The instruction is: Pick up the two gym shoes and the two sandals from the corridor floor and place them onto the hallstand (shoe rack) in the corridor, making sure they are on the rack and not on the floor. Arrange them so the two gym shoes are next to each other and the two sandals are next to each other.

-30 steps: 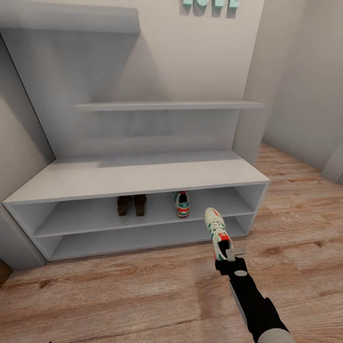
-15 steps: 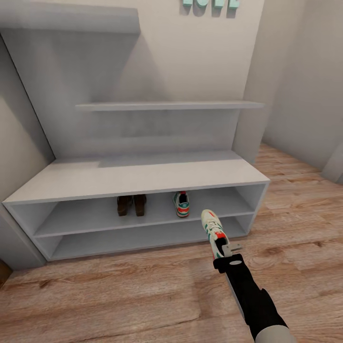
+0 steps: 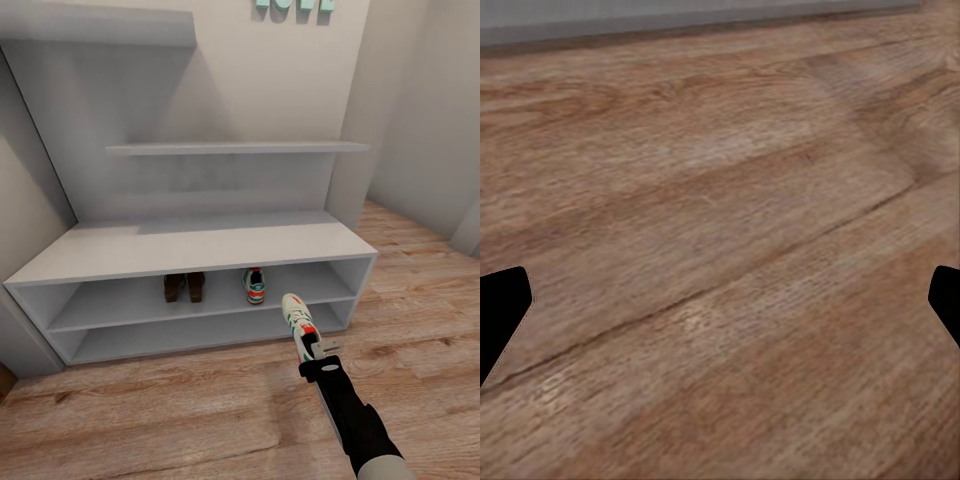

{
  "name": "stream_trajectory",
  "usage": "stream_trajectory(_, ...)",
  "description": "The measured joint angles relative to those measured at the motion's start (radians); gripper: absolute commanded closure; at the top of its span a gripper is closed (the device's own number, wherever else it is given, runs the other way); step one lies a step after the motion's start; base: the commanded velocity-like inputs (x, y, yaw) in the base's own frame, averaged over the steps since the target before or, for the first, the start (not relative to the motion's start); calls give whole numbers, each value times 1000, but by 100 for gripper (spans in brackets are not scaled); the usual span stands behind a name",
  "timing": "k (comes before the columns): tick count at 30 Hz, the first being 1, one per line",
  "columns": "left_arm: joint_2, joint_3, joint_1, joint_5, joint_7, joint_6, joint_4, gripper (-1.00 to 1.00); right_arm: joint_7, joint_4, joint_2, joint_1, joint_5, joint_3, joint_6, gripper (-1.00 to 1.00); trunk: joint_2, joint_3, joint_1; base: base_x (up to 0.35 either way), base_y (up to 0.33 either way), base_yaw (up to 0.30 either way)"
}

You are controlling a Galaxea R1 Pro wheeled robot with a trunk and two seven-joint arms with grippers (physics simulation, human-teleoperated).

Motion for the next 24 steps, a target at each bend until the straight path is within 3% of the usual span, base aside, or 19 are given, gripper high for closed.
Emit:
stream_trajectory(11,-1,7,1,2,1,-1,-1,-100,0,-2,0,-1,0,-1,0,100,0,-8,0,4,0,108)
stream_trajectory(24,-2,7,1,2,3,-1,-1,-100,-1,-2,0,0,0,-2,-2,100,0,-23,0,186,-1,129)
